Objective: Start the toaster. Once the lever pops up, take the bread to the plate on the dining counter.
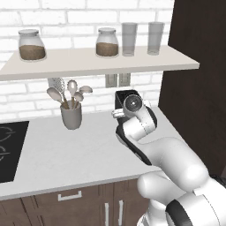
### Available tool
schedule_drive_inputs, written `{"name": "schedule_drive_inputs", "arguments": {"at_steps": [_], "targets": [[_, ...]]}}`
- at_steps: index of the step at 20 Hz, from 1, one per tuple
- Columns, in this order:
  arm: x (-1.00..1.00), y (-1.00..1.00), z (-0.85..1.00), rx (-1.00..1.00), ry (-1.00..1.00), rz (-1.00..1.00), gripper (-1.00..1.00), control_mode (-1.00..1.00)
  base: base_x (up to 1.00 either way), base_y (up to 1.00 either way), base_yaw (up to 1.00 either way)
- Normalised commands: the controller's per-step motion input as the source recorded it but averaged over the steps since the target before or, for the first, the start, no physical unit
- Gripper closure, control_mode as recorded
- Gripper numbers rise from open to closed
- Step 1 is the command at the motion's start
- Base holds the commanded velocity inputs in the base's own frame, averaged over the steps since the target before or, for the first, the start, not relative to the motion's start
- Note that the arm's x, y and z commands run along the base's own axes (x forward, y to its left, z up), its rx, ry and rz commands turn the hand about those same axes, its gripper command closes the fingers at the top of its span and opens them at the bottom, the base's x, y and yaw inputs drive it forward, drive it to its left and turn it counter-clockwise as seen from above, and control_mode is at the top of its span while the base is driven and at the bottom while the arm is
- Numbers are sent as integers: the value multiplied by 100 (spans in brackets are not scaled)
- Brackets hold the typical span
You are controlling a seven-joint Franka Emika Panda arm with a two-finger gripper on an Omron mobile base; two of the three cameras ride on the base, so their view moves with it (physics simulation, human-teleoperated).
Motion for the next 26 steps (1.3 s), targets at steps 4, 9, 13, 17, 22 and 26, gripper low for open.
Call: {"name": "schedule_drive_inputs", "arguments": {"at_steps": [4,9,13,17,22,26], "targets": [[0,0,0,0,0,0,-100,-100,0,0,0],[0,0,0,0,0,0,-100,-100,0,0,0],[0,0,0,0,0,0,-100,-100,0,0,0],[0,0,0,0,0,0,-100,-100,0,0,0],[0,0,0,0,0,0,-100,-100,0,0,0],[0,0,0,0,0,0,-100,-100,0,0,0]]}}
